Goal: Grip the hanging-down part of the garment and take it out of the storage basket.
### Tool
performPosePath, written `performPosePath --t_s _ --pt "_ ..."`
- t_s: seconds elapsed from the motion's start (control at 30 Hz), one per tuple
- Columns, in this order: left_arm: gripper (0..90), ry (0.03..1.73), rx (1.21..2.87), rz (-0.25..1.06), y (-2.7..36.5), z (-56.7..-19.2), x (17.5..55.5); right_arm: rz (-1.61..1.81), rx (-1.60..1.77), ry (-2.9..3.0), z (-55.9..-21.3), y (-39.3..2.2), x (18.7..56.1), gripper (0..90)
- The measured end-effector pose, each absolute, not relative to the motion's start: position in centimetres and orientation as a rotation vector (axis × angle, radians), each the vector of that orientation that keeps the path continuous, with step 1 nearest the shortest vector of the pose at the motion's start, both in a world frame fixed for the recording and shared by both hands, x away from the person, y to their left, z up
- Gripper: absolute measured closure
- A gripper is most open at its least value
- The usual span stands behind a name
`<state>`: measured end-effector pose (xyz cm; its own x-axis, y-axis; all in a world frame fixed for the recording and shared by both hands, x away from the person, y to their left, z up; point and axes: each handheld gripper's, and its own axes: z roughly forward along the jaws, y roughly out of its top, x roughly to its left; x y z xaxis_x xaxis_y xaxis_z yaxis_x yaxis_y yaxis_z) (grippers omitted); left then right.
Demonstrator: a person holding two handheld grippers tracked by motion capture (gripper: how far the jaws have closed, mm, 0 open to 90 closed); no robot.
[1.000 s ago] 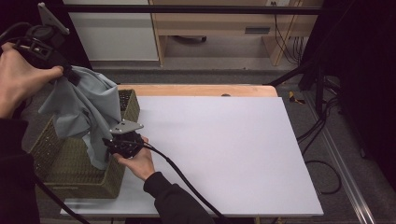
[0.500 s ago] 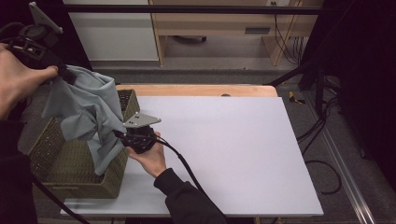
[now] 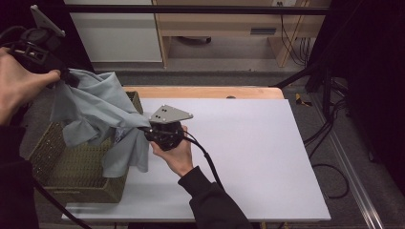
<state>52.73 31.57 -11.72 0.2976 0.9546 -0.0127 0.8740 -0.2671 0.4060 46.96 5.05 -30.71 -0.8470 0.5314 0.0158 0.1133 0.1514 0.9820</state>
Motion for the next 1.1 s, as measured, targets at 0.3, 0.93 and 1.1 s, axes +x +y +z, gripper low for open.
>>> performPosePath --t_s 0.3,0.93,1.1 --pt "83.4 1.614 2.255 0.326 30.4 -11.7 52.9 1.758 0.618 1.969 -27.6 2.2 46.4 88.3" --pt "83.3 1.547 2.276 0.307 28.5 -11.7 53.0 1.804 0.585 1.782 -22.9 0.0 45.3 88.2" --pt "83.3 1.561 2.283 0.31 28.6 -12.0 53.1 1.771 0.584 1.88 -24.6 0.4 45.5 88.1"
